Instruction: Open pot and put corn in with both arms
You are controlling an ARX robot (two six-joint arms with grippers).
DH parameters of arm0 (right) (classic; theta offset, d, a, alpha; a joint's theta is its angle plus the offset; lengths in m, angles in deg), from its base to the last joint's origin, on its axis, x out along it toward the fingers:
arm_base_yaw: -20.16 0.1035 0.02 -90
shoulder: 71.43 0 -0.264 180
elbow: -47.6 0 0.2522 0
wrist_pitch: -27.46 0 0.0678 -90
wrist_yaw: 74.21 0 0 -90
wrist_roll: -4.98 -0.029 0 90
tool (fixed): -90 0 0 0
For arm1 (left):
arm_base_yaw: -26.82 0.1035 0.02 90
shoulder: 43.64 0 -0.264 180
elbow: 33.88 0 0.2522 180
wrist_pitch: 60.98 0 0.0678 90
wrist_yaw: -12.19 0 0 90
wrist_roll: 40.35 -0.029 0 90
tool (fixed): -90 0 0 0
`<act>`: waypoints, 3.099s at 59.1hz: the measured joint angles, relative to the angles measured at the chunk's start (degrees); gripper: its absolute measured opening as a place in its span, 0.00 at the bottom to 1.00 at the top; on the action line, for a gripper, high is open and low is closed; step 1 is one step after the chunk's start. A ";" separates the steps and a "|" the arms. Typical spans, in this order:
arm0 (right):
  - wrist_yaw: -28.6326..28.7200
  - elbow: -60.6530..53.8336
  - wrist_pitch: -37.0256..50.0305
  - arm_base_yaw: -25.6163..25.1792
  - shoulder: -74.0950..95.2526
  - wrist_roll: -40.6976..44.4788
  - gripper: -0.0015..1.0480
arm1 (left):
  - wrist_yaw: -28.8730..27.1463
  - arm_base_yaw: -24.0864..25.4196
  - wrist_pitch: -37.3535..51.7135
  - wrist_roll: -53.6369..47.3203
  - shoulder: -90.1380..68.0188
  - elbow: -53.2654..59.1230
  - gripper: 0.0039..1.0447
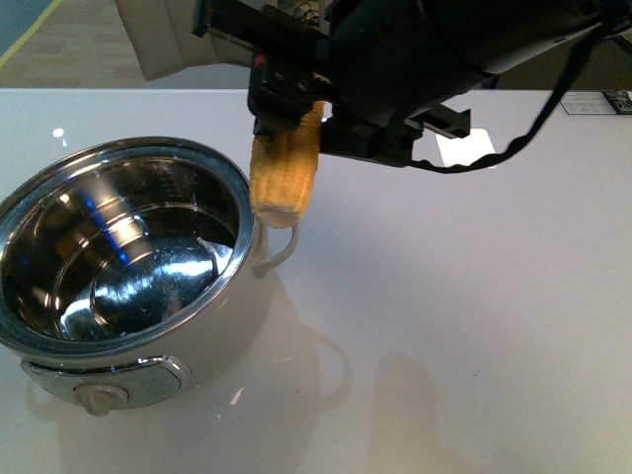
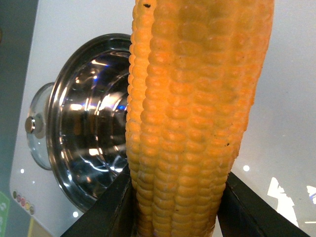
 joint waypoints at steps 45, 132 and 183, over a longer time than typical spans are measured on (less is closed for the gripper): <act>1.73 16.13 -2.36 6.49 13.94 -9.20 0.41 | 0.00 0.00 0.00 0.00 0.00 0.00 0.93; 4.96 1.79 4.74 -5.60 -0.17 -12.98 0.91 | 0.00 0.00 0.00 0.00 0.00 0.00 0.93; -11.50 -35.41 0.68 -17.64 -46.84 16.04 0.91 | 0.02 0.00 0.00 0.00 0.00 0.00 0.93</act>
